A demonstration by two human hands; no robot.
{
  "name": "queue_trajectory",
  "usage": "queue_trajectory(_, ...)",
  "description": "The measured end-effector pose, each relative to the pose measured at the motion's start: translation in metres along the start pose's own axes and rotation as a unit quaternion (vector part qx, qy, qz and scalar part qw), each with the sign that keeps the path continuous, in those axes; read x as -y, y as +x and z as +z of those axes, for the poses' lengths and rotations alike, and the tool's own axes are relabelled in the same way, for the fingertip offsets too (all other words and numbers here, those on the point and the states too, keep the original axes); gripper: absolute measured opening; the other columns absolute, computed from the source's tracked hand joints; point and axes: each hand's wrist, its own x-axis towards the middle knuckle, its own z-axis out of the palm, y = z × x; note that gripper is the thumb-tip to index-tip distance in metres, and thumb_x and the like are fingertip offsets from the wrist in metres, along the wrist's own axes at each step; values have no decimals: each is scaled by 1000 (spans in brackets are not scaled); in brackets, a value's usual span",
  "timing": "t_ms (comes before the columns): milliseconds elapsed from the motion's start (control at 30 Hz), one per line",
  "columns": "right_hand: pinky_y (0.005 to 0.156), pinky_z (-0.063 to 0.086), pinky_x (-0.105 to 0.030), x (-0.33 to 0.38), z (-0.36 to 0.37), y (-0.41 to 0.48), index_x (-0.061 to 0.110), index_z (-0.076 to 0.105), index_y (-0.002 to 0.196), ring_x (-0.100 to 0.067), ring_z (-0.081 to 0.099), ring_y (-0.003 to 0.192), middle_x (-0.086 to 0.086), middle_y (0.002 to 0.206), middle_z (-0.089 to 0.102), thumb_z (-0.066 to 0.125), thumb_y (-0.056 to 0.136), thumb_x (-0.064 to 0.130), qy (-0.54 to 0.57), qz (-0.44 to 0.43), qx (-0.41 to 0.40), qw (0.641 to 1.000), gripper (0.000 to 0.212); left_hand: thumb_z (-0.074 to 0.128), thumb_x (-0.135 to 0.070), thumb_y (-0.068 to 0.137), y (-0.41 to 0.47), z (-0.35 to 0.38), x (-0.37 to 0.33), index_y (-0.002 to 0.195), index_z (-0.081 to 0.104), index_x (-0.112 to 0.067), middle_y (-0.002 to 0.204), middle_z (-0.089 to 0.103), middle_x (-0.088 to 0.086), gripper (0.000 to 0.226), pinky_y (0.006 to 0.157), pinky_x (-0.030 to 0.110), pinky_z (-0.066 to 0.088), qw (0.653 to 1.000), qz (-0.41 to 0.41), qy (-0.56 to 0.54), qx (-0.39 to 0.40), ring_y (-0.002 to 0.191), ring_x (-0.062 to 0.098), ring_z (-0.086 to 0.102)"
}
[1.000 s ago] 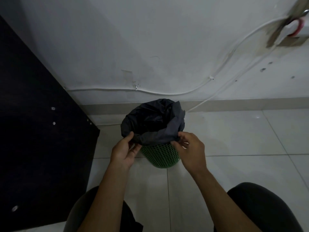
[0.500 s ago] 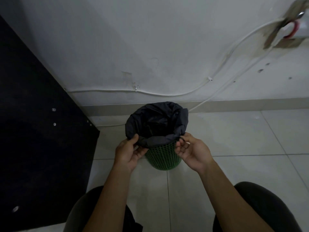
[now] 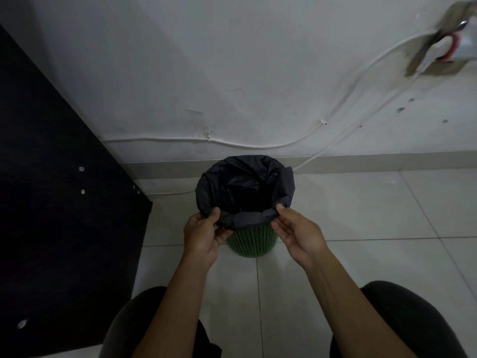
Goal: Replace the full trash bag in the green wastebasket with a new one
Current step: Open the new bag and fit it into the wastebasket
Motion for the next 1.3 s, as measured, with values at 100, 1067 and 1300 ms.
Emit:
queue_trajectory(100, 72, 58, -24, 1, -1, 2, 4, 67, 90, -14, 61, 76, -6, 83, 66, 69, 86, 3, 12, 16, -35, 999, 5, 63, -14, 93, -3, 4, 2, 124, 56, -3, 110, 67, 12, 33, 57, 30, 58, 1000, 9, 7, 7, 93, 27, 67)
queue_trajectory(1067, 80, 55, -30, 7, -7, 8, 22, 52, 117, -17, 65, 93, 0, 110, 63, 84, 74, 17, -425, -225, -12, 877, 54, 56, -3, 95, 6, -10, -31, 105, 60, 0, 107, 60, 14, 11, 69, 38, 52, 993, -75, -90, 20, 98, 21, 58)
queue_trajectory(1300, 72, 55, -24, 1, -10, 15, 25, 63, 87, -15, 68, 79, -1, 91, 68, 69, 85, 16, -440, -296, -50, 846, 11, 56, -3, 95, 9, -11, -30, 98, 60, -1, 102, 60, 13, 5, 77, 38, 49, 993, -82, -87, 16, 94, 20, 58)
